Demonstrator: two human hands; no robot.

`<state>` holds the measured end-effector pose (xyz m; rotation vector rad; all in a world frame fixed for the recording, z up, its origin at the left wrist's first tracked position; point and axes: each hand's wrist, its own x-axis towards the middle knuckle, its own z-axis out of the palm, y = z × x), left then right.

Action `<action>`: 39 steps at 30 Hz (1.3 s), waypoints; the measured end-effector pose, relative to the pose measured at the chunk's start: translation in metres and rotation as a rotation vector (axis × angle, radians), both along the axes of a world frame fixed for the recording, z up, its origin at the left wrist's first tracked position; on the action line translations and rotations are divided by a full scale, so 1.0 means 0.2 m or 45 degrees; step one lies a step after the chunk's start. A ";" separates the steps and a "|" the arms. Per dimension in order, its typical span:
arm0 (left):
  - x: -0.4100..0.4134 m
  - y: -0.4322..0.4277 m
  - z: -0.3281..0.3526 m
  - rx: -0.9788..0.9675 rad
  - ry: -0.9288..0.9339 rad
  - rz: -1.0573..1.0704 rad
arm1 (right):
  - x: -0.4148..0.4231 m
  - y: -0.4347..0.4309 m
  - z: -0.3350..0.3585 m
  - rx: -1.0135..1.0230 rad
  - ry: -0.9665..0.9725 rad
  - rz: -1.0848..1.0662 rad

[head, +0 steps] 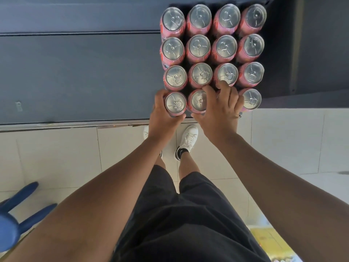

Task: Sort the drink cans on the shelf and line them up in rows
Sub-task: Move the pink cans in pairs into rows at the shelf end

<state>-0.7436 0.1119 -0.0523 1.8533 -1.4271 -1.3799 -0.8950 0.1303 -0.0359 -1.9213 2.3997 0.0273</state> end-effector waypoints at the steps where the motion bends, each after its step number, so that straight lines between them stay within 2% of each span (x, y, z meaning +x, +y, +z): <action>1: 0.00 0.00 0.00 0.001 0.013 0.000 | 0.00 0.00 0.01 0.007 -0.001 0.003; 9: 0.05 -0.01 0.04 0.053 -0.016 -0.133 | 0.04 0.05 0.12 0.077 -0.099 0.018; 14: 0.09 0.01 0.14 -0.011 -0.114 -0.275 | 0.10 0.11 0.20 0.108 -0.127 0.017; 18: 0.14 0.03 0.26 -0.100 -0.361 -0.394 | 0.15 0.13 0.29 0.137 -0.130 0.027; 24: 0.19 0.08 0.43 -0.294 -0.870 -0.607 | 0.16 0.10 0.44 0.156 -0.119 0.106; 29: 0.15 0.16 0.57 -0.316 -1.093 -0.513 | 0.13 0.08 0.54 0.173 -0.091 0.252; 39: 0.20 0.39 0.82 -0.176 -1.296 -0.130 | 0.25 0.06 0.75 0.130 -0.108 0.577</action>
